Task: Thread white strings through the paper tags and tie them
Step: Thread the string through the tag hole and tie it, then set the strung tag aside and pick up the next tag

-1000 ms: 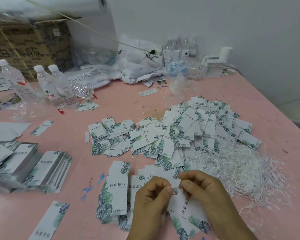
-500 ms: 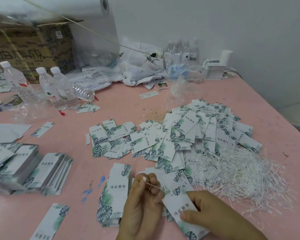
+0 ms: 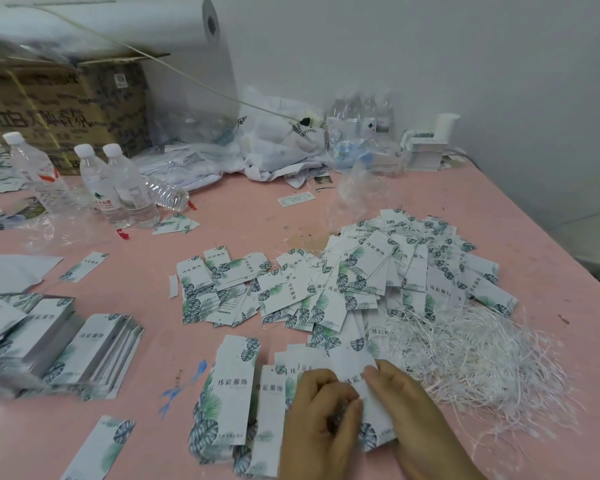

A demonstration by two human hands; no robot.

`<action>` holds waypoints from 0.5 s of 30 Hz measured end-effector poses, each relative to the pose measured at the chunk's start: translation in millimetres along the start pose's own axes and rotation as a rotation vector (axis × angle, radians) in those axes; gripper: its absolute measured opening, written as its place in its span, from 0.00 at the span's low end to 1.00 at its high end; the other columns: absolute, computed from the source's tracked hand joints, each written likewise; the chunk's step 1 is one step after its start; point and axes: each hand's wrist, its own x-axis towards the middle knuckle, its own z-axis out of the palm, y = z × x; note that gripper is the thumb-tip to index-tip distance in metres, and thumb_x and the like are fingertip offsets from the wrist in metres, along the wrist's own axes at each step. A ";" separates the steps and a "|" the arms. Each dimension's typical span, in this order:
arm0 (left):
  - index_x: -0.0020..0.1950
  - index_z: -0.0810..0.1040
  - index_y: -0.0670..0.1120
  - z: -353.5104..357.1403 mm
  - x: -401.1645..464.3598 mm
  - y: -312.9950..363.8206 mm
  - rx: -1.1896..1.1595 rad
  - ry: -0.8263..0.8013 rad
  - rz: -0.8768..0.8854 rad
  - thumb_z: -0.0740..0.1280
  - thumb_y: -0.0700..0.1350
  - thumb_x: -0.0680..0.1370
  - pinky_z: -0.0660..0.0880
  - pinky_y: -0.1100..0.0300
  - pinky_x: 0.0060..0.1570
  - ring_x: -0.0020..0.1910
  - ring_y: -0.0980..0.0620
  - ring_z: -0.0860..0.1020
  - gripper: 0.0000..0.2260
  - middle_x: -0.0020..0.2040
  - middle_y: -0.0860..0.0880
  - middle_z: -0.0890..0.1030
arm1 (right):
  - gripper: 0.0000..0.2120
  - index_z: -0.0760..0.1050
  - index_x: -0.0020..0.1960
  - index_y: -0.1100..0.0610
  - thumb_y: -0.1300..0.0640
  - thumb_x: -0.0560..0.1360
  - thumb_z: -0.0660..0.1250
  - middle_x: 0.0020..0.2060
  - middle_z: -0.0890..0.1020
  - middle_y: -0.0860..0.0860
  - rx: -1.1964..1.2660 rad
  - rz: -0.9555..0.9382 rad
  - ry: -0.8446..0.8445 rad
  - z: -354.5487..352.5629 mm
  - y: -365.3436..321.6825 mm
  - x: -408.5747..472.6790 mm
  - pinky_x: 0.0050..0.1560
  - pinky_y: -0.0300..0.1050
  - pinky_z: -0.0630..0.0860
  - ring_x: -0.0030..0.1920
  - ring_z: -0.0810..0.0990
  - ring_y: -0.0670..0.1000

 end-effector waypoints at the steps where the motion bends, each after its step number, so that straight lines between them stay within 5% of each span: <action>1: 0.42 0.79 0.56 0.2 0.1 0.0 0.032 0.017 0.008 0.70 0.51 0.72 0.69 0.69 0.31 0.34 0.59 0.75 0.01 0.46 0.59 0.74 | 0.16 0.80 0.58 0.54 0.51 0.73 0.72 0.53 0.83 0.64 -0.010 -0.005 -0.021 0.1 0.1 0.0 0.57 0.64 0.74 0.53 0.81 0.66; 9: 0.47 0.78 0.58 2.2 2.1 3.5 0.017 0.110 -0.020 0.72 0.51 0.70 0.68 0.69 0.30 0.33 0.58 0.74 0.07 0.46 0.58 0.75 | 0.18 0.79 0.58 0.64 0.63 0.68 0.70 0.51 0.84 0.65 -0.009 -0.003 -0.010 -2.2 4.4 3.3 0.51 0.54 0.81 0.53 0.83 0.64; 15: 0.51 0.76 0.59 -0.5 -3.7 -0.8 -0.044 0.166 -0.152 0.71 0.49 0.70 0.68 0.71 0.30 0.30 0.59 0.72 0.11 0.36 0.56 0.75 | 0.07 0.82 0.49 0.58 0.56 0.74 0.69 0.41 0.85 0.57 -0.219 -0.079 0.202 -5.8 -41.6 22.7 0.34 0.46 0.78 0.35 0.84 0.52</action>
